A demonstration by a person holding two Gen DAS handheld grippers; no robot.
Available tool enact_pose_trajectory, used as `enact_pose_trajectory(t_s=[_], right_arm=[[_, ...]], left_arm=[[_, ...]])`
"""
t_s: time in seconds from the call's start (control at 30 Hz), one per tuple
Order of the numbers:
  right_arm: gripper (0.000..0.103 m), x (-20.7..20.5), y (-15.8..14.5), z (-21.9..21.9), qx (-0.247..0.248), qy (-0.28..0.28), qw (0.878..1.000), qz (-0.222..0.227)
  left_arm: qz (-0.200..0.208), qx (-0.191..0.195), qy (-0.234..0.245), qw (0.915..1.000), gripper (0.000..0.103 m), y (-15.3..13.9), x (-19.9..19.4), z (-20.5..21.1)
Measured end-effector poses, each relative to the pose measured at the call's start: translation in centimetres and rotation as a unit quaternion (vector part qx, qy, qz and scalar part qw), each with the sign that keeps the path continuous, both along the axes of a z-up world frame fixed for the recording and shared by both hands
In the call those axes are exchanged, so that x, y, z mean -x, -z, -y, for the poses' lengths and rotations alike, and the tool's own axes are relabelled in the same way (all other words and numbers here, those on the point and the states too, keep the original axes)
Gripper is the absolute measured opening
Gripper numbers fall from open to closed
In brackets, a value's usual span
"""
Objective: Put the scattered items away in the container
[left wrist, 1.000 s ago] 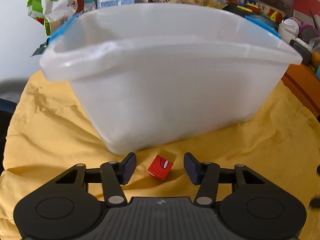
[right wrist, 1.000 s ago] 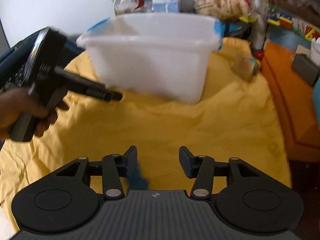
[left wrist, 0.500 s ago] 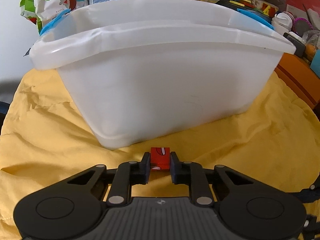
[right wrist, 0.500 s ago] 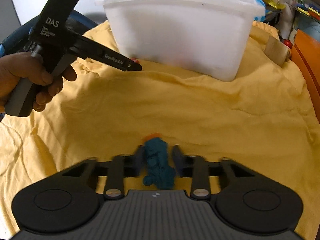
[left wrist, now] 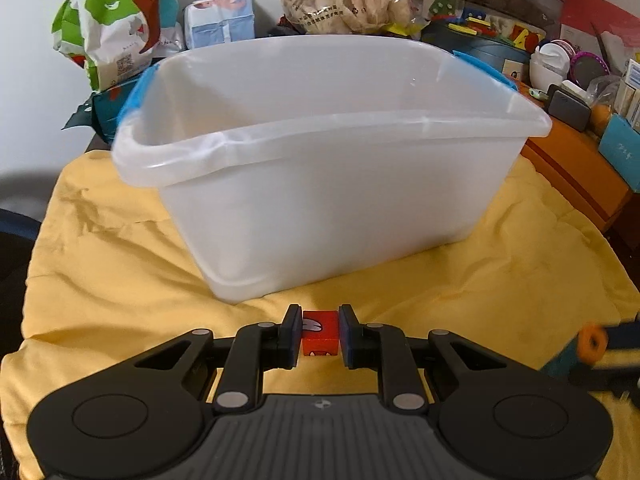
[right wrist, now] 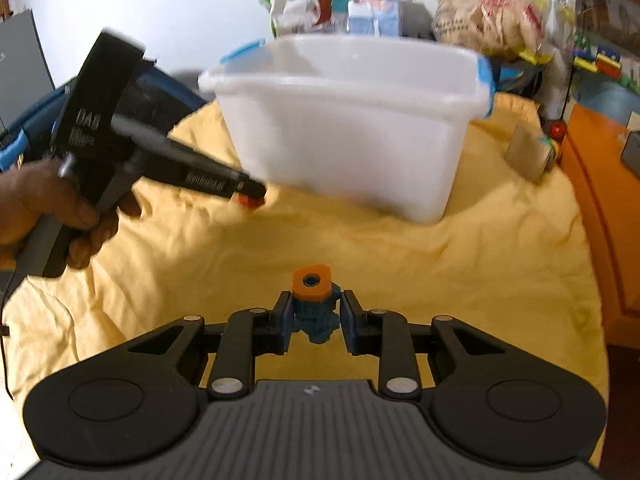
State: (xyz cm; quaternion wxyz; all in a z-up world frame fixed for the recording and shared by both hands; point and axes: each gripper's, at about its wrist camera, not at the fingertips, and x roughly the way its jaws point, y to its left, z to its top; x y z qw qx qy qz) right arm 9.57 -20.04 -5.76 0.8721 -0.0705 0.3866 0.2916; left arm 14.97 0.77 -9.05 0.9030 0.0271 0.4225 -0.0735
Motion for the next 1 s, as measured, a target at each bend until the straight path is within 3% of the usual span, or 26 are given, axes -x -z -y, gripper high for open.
enact_pose_trajectory(t_s=[0.17,0.33,0.7,0.9,1.0], right_arm=[[0.028,-0.4,-0.8,0.2,-0.006,0.006,1.000,0.003],[0.028,-0.4,0.8,0.1,0.004,0.007,1.000,-0.016],[0.028,-1.3,4.3,-0.7,0.020,0.021,0.998,-0.050],[0.051,-2.0,4.3,-1.4,0.018,0.038,0.999,-0.035],[0.053,-2.5,4.4,-2.0,0.013,0.037,0.999,-0.035]], left_arm=[[-0.032,0.006,0.005,0.9995,0.024,1.0,0.2,0.0],[-0.048,0.006,-0.012,0.9988,0.027,2.7,0.6,-0.1],[-0.039,0.010,-0.016,0.9990,0.028,3.2,-0.3,-0.2],[-0.040,0.014,-0.020,0.9989,0.028,3.1,-0.7,-0.2],[-0.039,0.014,-0.021,0.9989,0.029,3.2,-0.8,-0.3]])
